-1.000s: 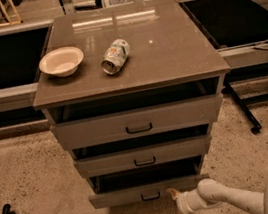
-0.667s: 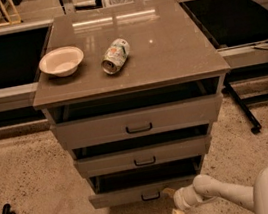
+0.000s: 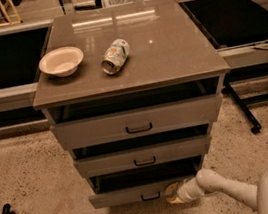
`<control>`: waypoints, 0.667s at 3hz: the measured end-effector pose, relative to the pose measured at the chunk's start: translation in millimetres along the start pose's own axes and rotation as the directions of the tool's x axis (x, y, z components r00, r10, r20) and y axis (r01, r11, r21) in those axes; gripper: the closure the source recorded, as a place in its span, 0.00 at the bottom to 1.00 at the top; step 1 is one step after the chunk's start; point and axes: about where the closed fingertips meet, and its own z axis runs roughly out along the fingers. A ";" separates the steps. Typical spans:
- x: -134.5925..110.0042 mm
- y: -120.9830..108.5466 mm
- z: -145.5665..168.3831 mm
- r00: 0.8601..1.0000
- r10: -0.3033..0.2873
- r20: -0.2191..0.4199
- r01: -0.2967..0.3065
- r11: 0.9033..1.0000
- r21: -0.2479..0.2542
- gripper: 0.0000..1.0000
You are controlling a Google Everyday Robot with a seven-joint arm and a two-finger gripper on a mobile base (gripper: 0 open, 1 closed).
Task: Close bottom drawer
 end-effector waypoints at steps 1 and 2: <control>2.8 -15.1 -5.7 1.000 -0.017 0.000 0.017 0.999 0.052 0.68; 2.8 -15.6 -5.8 1.000 -0.018 0.000 0.018 0.998 0.054 0.45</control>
Offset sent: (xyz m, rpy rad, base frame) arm 0.0116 -0.0059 0.0042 0.0002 -0.0417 -0.0176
